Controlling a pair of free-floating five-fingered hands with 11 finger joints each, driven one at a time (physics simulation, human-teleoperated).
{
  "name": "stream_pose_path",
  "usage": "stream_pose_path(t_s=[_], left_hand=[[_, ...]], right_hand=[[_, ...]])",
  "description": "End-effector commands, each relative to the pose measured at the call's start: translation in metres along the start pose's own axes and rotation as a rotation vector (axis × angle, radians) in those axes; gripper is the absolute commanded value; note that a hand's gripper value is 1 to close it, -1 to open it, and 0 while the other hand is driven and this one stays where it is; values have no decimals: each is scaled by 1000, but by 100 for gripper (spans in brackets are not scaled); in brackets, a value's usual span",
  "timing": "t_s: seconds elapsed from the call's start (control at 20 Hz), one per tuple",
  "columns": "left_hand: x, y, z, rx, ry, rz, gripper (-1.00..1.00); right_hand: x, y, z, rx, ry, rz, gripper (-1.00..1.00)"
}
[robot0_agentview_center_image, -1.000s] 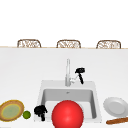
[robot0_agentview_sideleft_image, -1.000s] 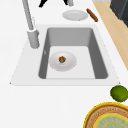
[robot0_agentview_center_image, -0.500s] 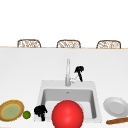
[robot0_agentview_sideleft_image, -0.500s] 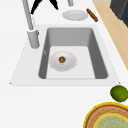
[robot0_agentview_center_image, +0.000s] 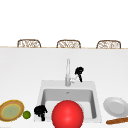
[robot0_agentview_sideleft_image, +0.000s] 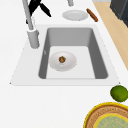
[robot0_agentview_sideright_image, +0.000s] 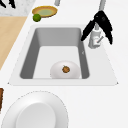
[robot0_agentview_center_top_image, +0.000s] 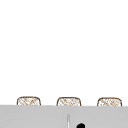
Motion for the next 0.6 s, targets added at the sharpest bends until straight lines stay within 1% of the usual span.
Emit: stream_pose_path(t_s=[0.0, 0.05, 0.1, 0.2, 0.25, 0.3, 0.35, 0.45, 0.55], left_hand=[[0, 0, 0, 0, 0, 0, 0], [0, 0, 0, 0, 0, 0, 0], [0, 0, 0, 0, 0, 0, 0], [0, 0, 0, 0, 0, 0, 0], [0, 0, 0, 0, 0, 0, 0], [0, 0, 0, 0, 0, 0, 0], [0, 0, 0, 0, 0, 0, 0], [0, 0, 0, 0, 0, 0, 0], [0, 0, 0, 0, 0, 0, 0]], right_hand=[[-13, 11, -17, 19, -42, 39, -100], [-17, 17, -18, -11, -60, 38, -100], [-18, 23, -18, -36, -61, 31, -100], [-13, 31, -21, -93, -41, 35, -100], [-11, 27, -25, -84, -13, 28, -100], [-4, 24, -26, -73, -3, 34, -100], [0, 16, -32, -40, 12, 42, -100], [2, 5, -40, -3, 24, 51, -100], [1, -1, -48, 34, 16, 57, -100]])
